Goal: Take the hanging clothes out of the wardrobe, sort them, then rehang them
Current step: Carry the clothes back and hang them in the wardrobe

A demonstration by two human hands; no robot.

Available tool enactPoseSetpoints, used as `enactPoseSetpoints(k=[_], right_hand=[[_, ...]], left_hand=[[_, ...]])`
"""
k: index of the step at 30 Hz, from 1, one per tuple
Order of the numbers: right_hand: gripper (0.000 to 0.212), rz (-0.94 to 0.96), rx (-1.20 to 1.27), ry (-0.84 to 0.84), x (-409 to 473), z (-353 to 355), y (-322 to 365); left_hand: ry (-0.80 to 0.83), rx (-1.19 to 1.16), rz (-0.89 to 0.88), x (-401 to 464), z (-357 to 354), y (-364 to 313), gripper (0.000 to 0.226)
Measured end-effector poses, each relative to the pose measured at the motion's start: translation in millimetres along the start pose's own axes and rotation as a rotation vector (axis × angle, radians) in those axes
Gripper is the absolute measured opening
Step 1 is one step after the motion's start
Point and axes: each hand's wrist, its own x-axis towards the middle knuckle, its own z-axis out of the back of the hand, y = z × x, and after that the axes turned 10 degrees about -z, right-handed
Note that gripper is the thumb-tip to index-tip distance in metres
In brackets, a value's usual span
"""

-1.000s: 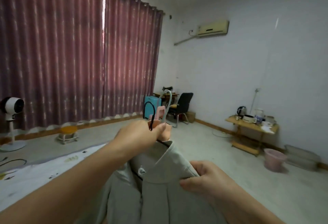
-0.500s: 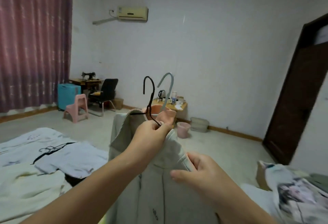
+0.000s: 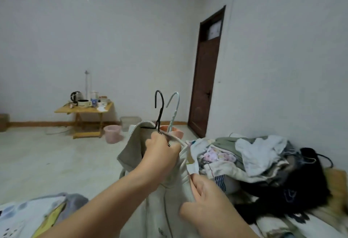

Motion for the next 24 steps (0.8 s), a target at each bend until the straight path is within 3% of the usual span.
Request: enactPoseSetpoints(k=[5,9,13,16,24], right_hand=[[0.053,-0.118,-0.038,-0.238,-17,3,-16],[0.036,-0.235,-0.059,-0.39,-43,1,-14],[0.037,-0.348,-0.03,-0.475,-73,2,-18],[0.069,-0.431,0.195,-0.504,-101,6,-19],[0.051,-0.402,0.555,-0.659,-204,20,-28]], left_hand=[[0.185,-0.143,-0.113,-1,-28,-3,0.008],[0.353,-0.239,-0.17,-7,-45,-7,0.018],[0.514,-0.362,-0.2,-28,-65,-21,0.022],[0.613,-0.45,-0.23,-53,-82,-36,0.025],[0.898,-0.617,-0.293,-139,-123,-77,0.025]])
